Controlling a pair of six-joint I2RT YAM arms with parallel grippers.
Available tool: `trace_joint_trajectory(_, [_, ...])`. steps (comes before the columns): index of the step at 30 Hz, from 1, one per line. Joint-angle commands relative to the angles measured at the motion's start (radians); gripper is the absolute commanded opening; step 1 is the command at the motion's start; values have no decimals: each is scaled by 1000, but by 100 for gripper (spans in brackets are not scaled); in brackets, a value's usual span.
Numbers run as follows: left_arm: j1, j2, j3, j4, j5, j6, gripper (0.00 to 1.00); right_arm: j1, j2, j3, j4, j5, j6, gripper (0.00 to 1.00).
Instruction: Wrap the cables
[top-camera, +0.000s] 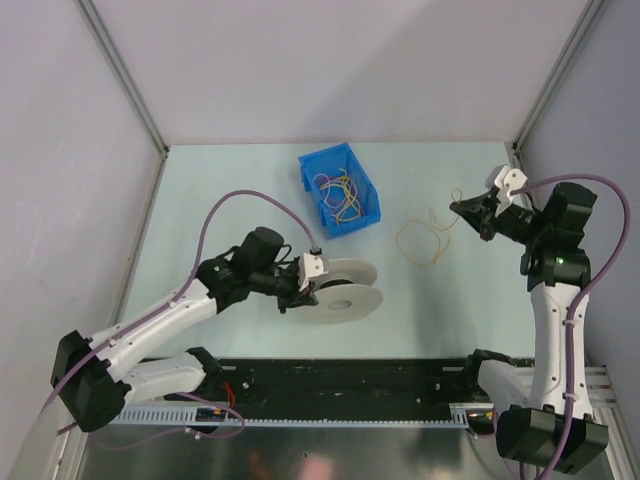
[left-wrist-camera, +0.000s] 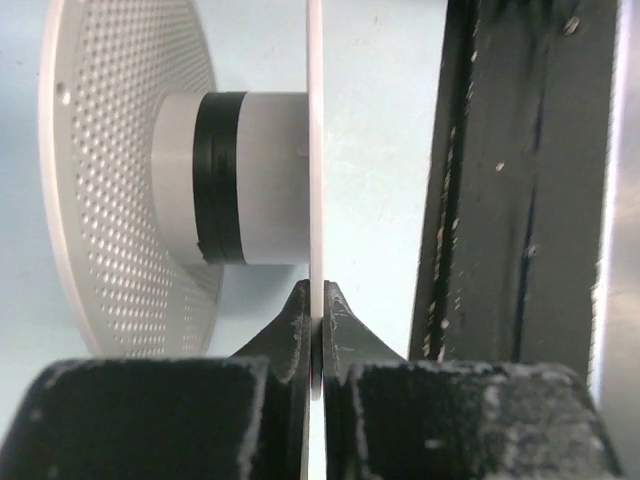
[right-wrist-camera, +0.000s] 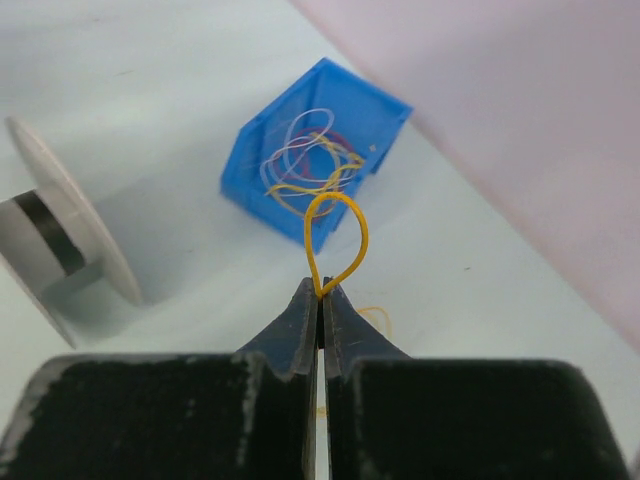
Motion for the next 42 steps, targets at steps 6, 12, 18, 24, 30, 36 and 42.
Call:
trace_joint_trajectory(6, [-102, -73, 54, -164, -190, 287, 2, 203, -42, 10, -277, 35, -145, 0])
trace_joint_trajectory(12, [-120, -73, 125, -189, -194, 284, 40, 413, -33, 10, -295, 163, -167, 0])
trace_joint_trajectory(18, [-38, -156, 276, -268, -81, 233, 73, 612, -14, 48, -366, 319, -246, 0])
trace_joint_trajectory(24, [244, -145, 333, -262, 138, 193, 77, 809, 52, 58, -320, 527, -252, 0])
trace_joint_trajectory(30, [407, -101, 268, -191, 362, 244, 76, 1016, 175, 113, -303, 768, -283, 0])
trace_joint_trajectory(36, [413, -90, 185, -36, 425, 246, 78, 1146, 262, 128, -291, 900, -283, 0])
trace_joint_trajectory(42, [386, -24, 116, 151, 430, 141, 76, 1167, 347, 130, -251, 957, -246, 0])
